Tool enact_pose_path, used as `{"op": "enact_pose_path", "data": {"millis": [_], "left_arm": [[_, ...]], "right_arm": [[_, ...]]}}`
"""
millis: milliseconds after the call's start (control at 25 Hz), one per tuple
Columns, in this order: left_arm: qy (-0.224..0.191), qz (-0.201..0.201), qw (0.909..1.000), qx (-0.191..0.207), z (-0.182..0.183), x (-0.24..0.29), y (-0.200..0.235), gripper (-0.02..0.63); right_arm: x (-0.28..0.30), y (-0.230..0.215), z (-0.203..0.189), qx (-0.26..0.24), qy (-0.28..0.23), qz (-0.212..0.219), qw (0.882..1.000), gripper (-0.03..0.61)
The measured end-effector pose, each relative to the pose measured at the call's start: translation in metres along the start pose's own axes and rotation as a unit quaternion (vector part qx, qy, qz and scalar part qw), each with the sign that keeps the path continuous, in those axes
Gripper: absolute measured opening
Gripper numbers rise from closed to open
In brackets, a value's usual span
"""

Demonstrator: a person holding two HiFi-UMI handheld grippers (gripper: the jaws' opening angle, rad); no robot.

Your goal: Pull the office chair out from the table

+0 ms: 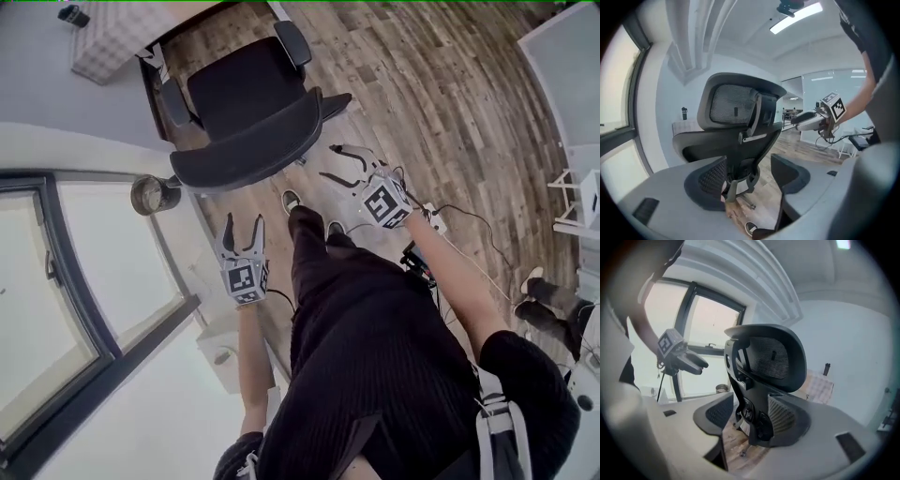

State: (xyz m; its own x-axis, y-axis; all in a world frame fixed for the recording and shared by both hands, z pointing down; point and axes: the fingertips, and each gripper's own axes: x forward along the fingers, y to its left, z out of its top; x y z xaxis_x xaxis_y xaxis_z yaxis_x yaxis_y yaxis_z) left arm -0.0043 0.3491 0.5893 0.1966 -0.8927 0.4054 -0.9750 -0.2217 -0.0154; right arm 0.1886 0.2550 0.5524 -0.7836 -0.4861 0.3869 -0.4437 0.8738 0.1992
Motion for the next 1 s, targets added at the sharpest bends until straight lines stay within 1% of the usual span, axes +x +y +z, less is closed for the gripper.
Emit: {"op": "enact_pose_path", "data": {"millis": [80,160,280,360,440,520,600,640,720,800,840,920,1000], "left_arm": [[-0.024,-0.001,0.9997,-0.007,0.017,-0.005,-0.018,0.302],[-0.056,0.003,0.9984,-0.01,0.041,-0.008,-0.033,0.302],[-0.101,0.01,0.9948,-0.005,0.079,-0.016,-0.049,0.302],[-0.128,0.01,0.9918,0.006,0.106,-0.022,-0.057,0.302],[-0.153,0.012,0.988,0.018,0.135,-0.028,-0.063,0.273],[-0.181,0.017,0.9832,0.02,0.16,-0.034,-0.065,0.273],[-0.207,0.025,0.978,0.014,0.18,-0.044,-0.064,0.271],[-0.217,0.03,0.9757,0.013,0.188,-0.049,-0.063,0.243],[-0.23,0.035,0.9724,0.013,0.201,-0.056,-0.063,0.235],[-0.247,0.035,0.9683,0.006,0.218,-0.061,-0.069,0.196],[-0.253,0.035,0.9668,0.005,0.223,-0.063,-0.073,0.196],[-0.257,0.041,0.9656,0.008,0.228,-0.067,-0.077,0.196],[-0.253,0.052,0.9659,0.009,0.227,-0.069,-0.079,0.153]], "right_arm": [[-0.006,0.019,0.008,0.042,-0.019,-0.002,0.999,0.241],[-0.012,0.03,0.022,0.06,-0.04,-0.005,0.997,0.241],[-0.02,0.041,0.053,0.075,-0.083,-0.014,0.994,0.24],[-0.026,0.046,0.077,0.08,-0.116,-0.02,0.99,0.239],[-0.033,0.045,0.104,0.071,-0.152,-0.024,0.985,0.239],[-0.041,0.04,0.129,0.068,-0.183,-0.038,0.98,0.221],[-0.051,0.037,0.151,0.08,-0.208,-0.061,0.973,0.197],[-0.055,0.036,0.162,0.086,-0.22,-0.072,0.969,0.189],[-0.063,0.033,0.182,0.093,-0.241,-0.089,0.962,0.181],[-0.07,0.029,0.196,0.096,-0.255,-0.107,0.956,0.149],[-0.073,0.027,0.201,0.095,-0.259,-0.117,0.954,0.139],[-0.074,0.03,0.203,0.092,-0.255,-0.132,0.953,0.125],[-0.073,0.033,0.201,0.088,-0.245,-0.142,0.955,0.119]]}}
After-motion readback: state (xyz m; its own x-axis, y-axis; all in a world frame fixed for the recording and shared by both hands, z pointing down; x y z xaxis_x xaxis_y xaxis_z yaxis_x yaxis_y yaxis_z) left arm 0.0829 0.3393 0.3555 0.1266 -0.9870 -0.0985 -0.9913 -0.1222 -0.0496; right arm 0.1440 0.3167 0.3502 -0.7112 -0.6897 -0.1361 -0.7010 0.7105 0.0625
